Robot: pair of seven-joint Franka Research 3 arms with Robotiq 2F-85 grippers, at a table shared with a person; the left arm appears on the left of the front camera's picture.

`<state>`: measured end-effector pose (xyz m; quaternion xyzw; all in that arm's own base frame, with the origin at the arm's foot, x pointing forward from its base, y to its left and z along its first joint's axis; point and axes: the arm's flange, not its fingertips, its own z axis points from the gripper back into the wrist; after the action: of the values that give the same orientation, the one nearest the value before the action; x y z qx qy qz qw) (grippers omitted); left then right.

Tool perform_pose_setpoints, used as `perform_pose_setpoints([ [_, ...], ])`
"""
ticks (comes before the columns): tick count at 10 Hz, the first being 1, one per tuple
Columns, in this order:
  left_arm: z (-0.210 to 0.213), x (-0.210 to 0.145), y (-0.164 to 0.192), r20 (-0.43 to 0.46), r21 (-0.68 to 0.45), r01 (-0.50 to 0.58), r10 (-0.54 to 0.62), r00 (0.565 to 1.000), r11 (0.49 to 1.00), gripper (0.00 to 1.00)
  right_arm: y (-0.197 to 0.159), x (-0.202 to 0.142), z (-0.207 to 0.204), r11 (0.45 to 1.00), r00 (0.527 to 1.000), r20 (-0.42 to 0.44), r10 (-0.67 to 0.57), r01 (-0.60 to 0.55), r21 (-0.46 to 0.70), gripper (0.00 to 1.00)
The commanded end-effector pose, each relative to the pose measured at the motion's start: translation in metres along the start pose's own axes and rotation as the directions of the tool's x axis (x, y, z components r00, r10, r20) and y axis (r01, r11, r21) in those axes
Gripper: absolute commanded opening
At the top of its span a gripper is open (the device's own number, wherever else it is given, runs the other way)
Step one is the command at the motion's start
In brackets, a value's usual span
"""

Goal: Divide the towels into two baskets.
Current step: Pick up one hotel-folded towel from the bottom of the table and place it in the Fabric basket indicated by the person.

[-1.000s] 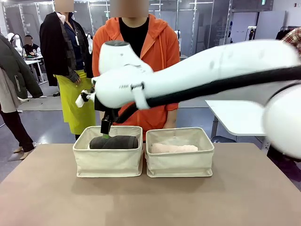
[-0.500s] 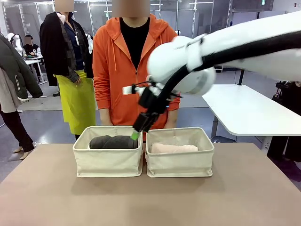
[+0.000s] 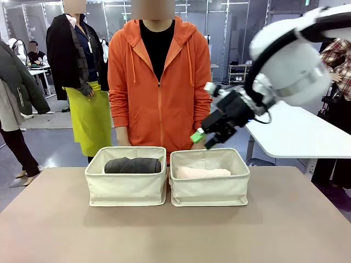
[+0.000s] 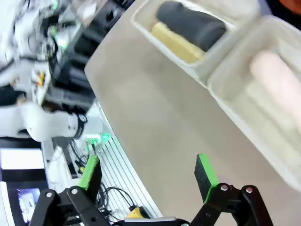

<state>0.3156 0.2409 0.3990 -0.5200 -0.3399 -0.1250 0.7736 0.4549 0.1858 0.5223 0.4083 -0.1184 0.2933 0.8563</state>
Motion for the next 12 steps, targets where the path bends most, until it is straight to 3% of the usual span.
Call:
perform_pose_setpoints([
  [1, 0.003, 0.001, -0.004, 0.004, -0.001, -0.002, 0.002, 1.0, 1.0, 1.0, -0.01, -0.058, 0.026, 0.983, 0.979, 0.093, -0.181, 0.182, -0.007, 1.0],
  [4, 0.003, 0.001, -0.004, 0.004, -0.001, -0.002, 0.002, 1.0, 1.0, 1.0, -0.017, -0.168, 0.082, 0.911, 0.846, 0.36, -0.394, 0.41, 0.034, 1.0],
  [5, 0.003, 0.001, -0.004, 0.004, -0.001, -0.002, 0.002, 1.0, 1.0, 1.0, -0.017, -0.192, 0.087, 0.89, 0.813, 0.39, -0.433, 0.454, 0.044, 1.0],
  [6, 0.003, 0.001, -0.004, 0.004, -0.001, -0.002, 0.002, 1.0, 1.0, 1.0, -0.018, -0.202, 0.089, 0.886, 0.808, 0.391, -0.44, 0.461, 0.045, 1.0],
  [7, 0.003, 0.001, -0.004, 0.004, -0.001, -0.002, 0.002, 1.0, 1.0, 1.0, -0.022, -0.197, 0.084, 0.898, 0.842, 0.338, -0.42, 0.439, 0.02, 1.0],
  [8, 0.003, 0.001, -0.004, 0.004, -0.001, -0.002, 0.002, 1.0, 1.0, 1.0, -0.038, -0.185, 0.1, 0.896, 0.83, 0.36, -0.426, 0.441, 0.044, 1.0],
  [12, 0.003, 0.001, -0.004, 0.004, -0.001, -0.002, 0.002, 1.0, 1.0, 1.0, -0.038, -0.185, 0.1, 0.896, 0.83, 0.36, -0.426, 0.441, 0.044, 1.0],
])
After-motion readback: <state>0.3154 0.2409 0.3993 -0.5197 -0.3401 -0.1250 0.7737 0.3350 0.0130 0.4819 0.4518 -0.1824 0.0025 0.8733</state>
